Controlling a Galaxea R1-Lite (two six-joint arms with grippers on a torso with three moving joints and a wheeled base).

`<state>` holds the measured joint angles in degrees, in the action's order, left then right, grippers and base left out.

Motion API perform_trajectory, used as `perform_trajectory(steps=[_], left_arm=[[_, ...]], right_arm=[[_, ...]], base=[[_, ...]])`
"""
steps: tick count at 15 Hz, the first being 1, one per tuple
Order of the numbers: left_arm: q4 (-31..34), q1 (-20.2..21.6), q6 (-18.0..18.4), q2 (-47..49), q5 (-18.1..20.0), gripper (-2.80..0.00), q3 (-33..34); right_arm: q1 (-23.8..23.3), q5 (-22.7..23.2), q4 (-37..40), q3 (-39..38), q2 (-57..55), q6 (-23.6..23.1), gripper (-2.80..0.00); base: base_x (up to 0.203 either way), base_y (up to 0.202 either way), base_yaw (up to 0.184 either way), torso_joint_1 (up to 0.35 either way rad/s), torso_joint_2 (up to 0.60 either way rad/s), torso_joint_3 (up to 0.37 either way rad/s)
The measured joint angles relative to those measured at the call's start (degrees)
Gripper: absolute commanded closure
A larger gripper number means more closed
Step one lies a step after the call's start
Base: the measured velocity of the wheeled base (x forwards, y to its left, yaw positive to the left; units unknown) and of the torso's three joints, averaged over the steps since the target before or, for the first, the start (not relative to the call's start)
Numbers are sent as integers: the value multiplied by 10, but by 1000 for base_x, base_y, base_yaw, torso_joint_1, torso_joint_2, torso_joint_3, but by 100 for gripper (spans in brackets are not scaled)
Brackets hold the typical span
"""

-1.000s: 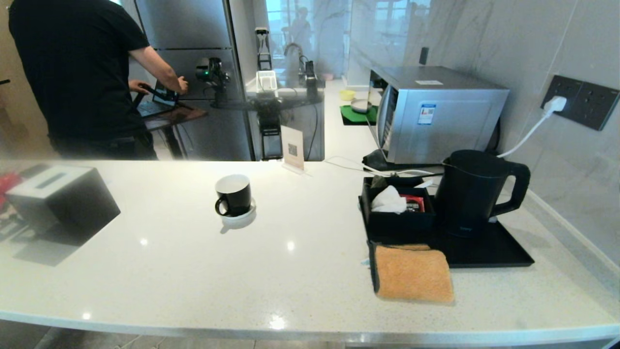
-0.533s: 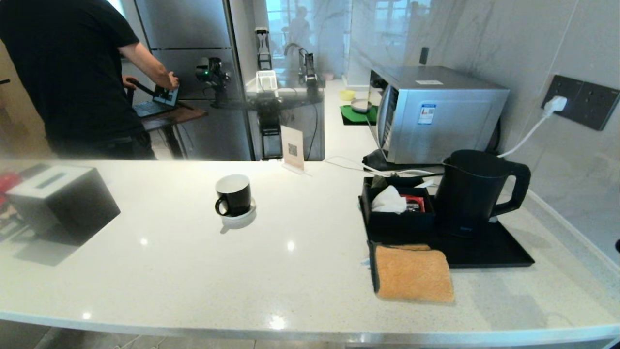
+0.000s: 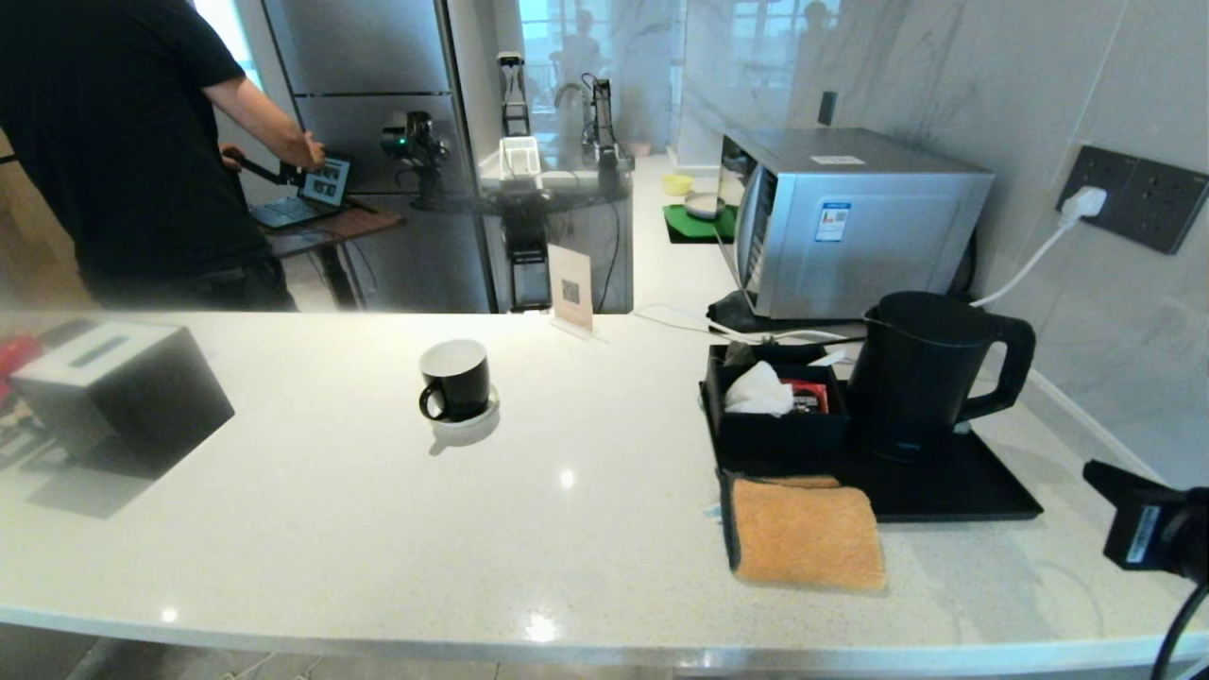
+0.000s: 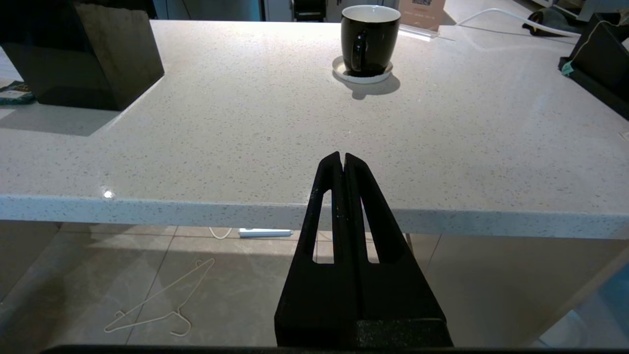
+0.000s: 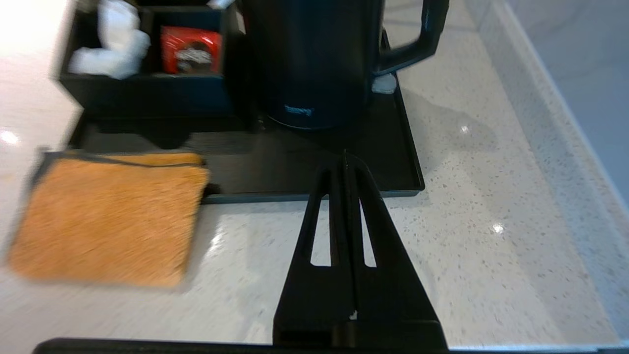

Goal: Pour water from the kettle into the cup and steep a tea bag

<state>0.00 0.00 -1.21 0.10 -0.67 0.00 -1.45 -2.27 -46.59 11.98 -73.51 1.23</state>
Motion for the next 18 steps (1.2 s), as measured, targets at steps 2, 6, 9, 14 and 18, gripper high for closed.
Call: perform_trajectory(steps=[2, 6, 9, 14, 18], left_arm=[[0, 0, 0, 0, 0, 0, 0], [0, 0, 0, 0, 0, 0, 0], [0, 0, 0, 0, 0, 0, 0], [0, 0, 0, 0, 0, 0, 0], [0, 0, 0, 0, 0, 0, 0]], right_arm=[[-1, -13, -52, 1, -63, -1, 0], [-23, -24, -157, 25, -182, -5, -280], [-40, -25, -208, 53, -248, -14, -280], [-79, -25, -269, 115, -326, -29, -280], [-97, -25, -312, 138, -370, -43, -280]], base=[[0, 0, 0, 0, 0, 0], [0, 0, 0, 0, 0, 0], [0, 0, 0, 0, 0, 0], [0, 0, 0, 0, 0, 0], [0, 0, 0, 0, 0, 0]])
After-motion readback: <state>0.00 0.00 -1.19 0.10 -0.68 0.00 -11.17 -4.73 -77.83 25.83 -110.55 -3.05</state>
